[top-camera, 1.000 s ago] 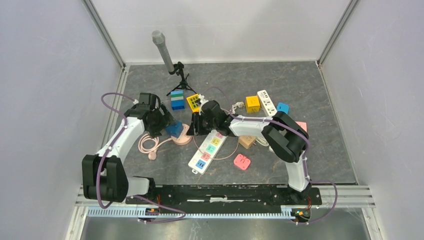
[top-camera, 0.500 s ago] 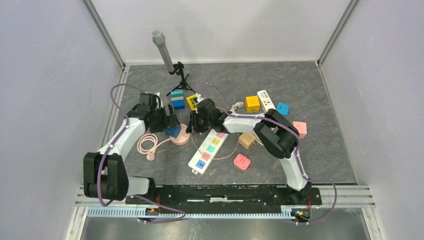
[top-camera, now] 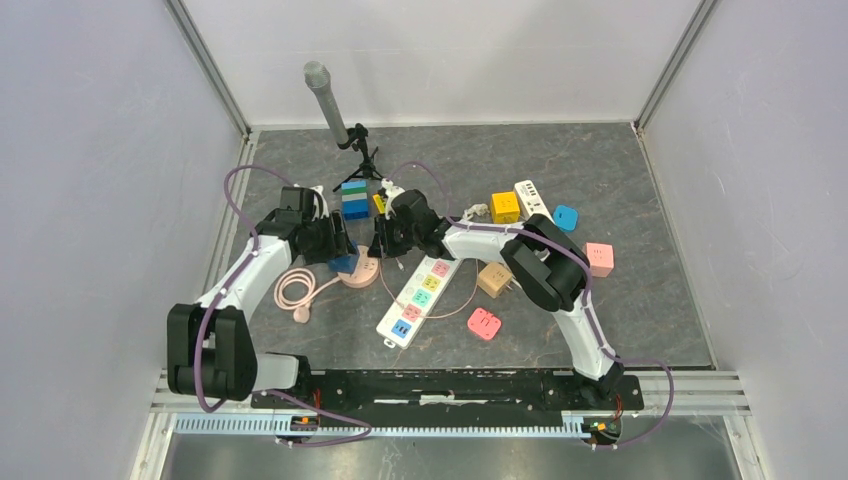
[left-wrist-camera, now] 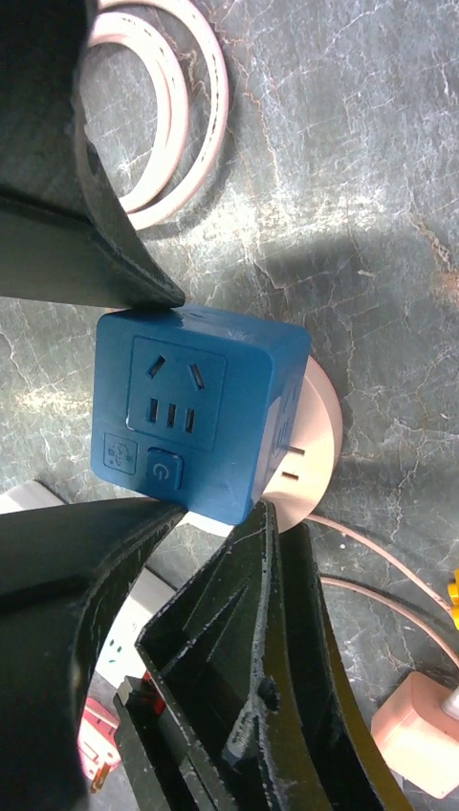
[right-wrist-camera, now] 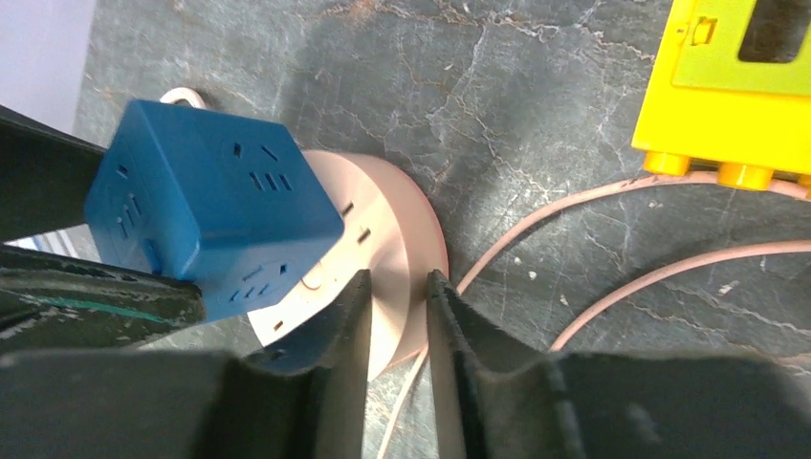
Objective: Pull the plug off the socket
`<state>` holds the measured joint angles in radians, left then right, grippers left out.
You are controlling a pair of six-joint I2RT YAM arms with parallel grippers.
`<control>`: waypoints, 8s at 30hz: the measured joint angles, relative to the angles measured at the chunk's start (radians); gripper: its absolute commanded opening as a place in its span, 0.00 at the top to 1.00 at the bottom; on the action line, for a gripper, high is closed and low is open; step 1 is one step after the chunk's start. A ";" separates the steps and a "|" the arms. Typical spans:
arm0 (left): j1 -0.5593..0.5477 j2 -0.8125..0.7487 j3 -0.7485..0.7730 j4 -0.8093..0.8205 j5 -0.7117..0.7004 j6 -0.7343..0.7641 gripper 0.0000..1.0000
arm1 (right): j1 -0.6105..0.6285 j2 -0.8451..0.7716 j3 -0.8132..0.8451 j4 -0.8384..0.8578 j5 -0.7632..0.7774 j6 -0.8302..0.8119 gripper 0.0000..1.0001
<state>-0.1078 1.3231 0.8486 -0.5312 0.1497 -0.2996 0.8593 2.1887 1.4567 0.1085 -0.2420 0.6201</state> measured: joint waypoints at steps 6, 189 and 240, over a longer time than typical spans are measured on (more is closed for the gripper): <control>-0.008 0.026 0.039 -0.036 -0.045 -0.014 0.51 | 0.003 -0.023 -0.005 -0.045 0.019 -0.028 0.50; -0.109 0.260 0.269 -0.354 -0.208 -0.159 0.98 | 0.059 0.062 0.078 -0.034 0.082 -0.258 0.68; 0.106 0.173 0.263 -0.176 0.055 -0.175 0.67 | -0.047 -0.375 -0.156 -0.064 0.040 -0.249 0.44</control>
<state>-0.0013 1.4960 1.1118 -0.7074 0.2050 -0.4747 0.8127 1.8141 1.3006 0.0444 -0.2020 0.3714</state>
